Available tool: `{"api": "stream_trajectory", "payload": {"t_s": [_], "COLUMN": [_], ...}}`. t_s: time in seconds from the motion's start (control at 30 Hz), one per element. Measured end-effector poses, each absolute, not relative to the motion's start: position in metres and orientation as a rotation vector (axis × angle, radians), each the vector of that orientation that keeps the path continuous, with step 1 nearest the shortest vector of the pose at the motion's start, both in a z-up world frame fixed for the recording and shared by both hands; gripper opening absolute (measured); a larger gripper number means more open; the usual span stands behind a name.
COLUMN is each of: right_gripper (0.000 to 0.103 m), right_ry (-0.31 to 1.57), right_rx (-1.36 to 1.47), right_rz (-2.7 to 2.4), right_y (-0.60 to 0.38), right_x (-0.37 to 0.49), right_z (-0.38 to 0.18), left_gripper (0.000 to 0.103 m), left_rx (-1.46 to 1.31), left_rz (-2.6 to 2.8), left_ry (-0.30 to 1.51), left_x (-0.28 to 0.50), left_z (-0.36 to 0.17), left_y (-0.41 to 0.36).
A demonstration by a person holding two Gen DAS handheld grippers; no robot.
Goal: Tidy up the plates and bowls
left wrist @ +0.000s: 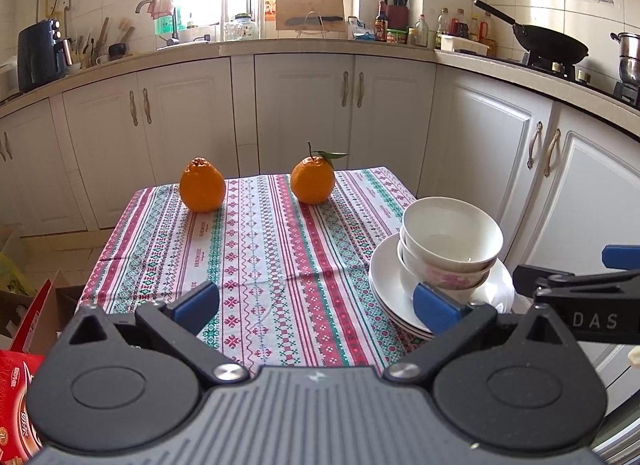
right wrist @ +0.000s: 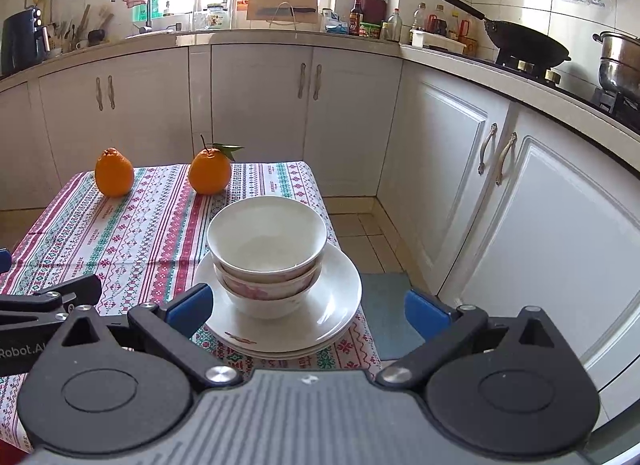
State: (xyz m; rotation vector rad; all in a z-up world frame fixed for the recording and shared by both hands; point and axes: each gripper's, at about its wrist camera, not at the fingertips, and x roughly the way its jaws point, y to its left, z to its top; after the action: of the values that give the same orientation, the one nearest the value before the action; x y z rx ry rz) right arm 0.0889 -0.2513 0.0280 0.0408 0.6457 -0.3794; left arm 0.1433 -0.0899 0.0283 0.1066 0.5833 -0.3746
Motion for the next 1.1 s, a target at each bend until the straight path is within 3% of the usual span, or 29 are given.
{"api": "stream_trajectory", "payload": {"t_s": [1.1], "right_gripper": [0.103], "right_ry": [0.635], "right_rx": [0.016], "right_rz": [-0.393], "right_y": [-0.2496], "right_x": [0.0876], "right_z": [0.0301], "left_gripper": [0.102], "left_rx": [0.090], "left_rz": [-0.383], "left_ry": [0.588], "left_x": [0.1426], "left_z": [0.0289], "left_y": [-0.0897]}}
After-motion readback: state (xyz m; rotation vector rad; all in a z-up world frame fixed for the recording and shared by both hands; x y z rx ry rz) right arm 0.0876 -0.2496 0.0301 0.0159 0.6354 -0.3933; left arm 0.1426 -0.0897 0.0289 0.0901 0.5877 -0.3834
